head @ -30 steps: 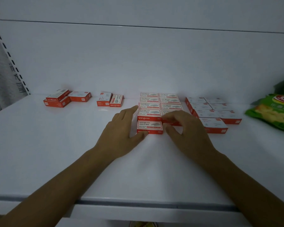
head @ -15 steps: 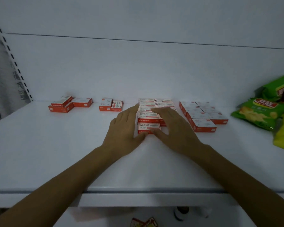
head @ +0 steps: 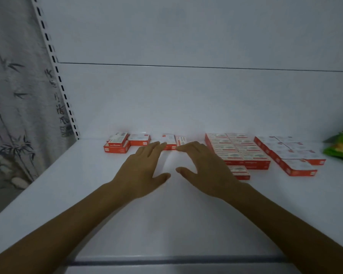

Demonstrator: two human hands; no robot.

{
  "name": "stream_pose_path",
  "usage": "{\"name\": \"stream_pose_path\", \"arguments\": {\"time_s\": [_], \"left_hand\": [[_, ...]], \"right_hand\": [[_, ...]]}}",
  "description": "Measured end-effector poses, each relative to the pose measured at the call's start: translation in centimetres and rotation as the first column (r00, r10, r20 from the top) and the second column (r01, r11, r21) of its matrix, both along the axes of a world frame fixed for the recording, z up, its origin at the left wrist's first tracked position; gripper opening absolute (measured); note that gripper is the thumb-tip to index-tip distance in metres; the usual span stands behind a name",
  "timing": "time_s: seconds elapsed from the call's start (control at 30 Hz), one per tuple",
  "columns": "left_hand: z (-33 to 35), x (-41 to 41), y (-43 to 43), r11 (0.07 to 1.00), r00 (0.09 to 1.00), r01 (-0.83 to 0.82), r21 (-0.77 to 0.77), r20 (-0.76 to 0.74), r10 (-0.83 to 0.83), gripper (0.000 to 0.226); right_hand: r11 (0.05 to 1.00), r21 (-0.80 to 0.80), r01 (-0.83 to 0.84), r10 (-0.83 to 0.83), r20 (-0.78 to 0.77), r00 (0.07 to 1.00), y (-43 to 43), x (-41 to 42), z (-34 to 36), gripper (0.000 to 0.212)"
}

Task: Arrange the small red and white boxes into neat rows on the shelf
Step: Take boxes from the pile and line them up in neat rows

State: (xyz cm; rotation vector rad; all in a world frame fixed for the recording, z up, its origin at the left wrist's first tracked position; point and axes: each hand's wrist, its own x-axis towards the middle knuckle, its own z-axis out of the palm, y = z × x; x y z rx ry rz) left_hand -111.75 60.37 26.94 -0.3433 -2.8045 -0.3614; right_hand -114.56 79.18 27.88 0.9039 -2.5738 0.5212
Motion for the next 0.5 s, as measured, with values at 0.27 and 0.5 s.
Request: {"name": "stream_pose_path", "arguments": {"time_s": [0.27, 0.5], "left_hand": [[-0.7, -0.6, -6.3, 0.994, 0.994, 0.108, -0.002, -0.016, -0.108, 0.075], [-1.8, -1.7, -7.0, 0.966, 0.967, 0.248, 0.069, -0.078, -0.243, 0.069]], "right_hand": [[0.979, 0.126, 0.159, -0.171, 0.089, 0.981, -6.9, -4.0, -1.2, 0.070], [0.937, 0.207, 0.281, -0.307, 0.107, 0.945, -8.7, -5.8, -3.1, 0.067]]}}
